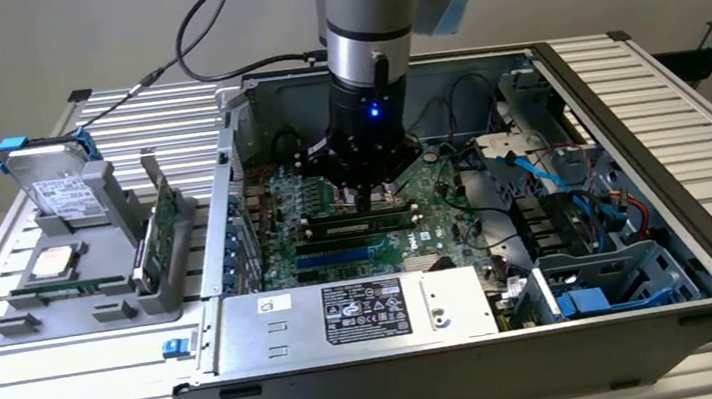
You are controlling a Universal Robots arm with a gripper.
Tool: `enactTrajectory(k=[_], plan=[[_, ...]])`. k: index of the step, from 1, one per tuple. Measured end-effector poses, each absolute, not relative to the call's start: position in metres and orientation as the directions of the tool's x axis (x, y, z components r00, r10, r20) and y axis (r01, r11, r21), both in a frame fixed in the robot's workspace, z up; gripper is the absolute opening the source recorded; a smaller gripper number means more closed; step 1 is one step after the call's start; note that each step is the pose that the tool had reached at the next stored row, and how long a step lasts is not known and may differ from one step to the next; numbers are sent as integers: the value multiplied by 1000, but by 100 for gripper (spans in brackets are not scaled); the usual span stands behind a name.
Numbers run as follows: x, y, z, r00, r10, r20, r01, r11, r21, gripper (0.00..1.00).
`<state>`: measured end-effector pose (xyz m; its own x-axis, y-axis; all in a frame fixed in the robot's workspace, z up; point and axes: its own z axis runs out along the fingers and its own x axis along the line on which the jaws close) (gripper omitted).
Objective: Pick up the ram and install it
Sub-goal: 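Press down the ram until it locks into place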
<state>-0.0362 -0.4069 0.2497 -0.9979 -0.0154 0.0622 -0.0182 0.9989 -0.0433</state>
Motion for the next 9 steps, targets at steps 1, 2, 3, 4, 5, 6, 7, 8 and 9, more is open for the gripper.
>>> enactTrajectory(k=[1, 2, 3, 4, 5, 6, 7, 8, 9], plan=[[-36, -408, 251, -998, -16, 61, -18, 999, -41, 10], [-36, -409, 251, -998, -16, 60, -18, 999, -38, 10], [-36, -410, 252, -998, -16, 59, -18, 999, -35, 10], [-36, -411, 253, -998, -16, 56, -18, 999, -32, 10], [-36, -412, 253, -998, -16, 54, -18, 999, -28, 10], [-36, -413, 253, -999, -17, 50, -18, 1000, -22, 10], [-37, -413, 253, -999, -17, 49, -18, 1000, -16, 10], [-37, -414, 253, -999, -17, 49, -18, 1000, -15, 10], [-37, -414, 253, -999, -17, 49, -18, 1000, -15, 10]])
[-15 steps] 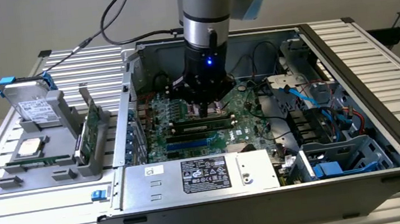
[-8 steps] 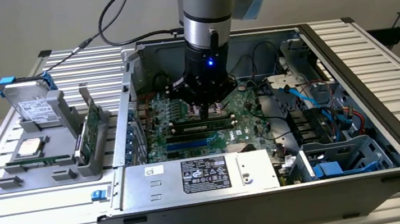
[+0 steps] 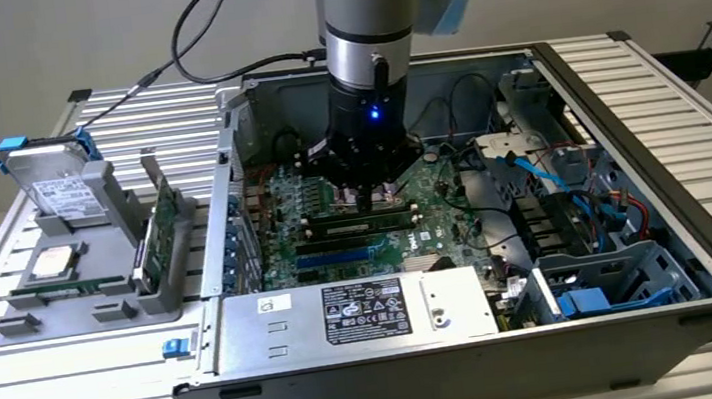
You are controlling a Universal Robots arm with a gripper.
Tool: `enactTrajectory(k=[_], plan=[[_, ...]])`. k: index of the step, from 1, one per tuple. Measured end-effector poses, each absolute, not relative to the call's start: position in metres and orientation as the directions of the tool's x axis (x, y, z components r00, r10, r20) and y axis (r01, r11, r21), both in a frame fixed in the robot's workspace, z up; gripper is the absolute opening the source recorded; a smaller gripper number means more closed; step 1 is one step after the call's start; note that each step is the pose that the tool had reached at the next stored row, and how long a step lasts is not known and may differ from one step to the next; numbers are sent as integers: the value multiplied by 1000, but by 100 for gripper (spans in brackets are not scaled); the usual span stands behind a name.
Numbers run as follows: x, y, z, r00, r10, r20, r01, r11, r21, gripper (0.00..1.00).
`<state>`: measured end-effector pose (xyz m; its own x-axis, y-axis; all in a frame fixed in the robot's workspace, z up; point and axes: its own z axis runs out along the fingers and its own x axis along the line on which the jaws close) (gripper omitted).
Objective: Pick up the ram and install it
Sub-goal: 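Press down the ram until it locks into place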
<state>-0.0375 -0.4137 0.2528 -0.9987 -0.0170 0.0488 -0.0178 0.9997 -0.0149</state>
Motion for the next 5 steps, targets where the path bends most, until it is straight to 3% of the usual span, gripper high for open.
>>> enactTrajectory(k=[5], plan=[[-37, -414, 253, -999, -17, 49, -18, 1000, -15, 10]])
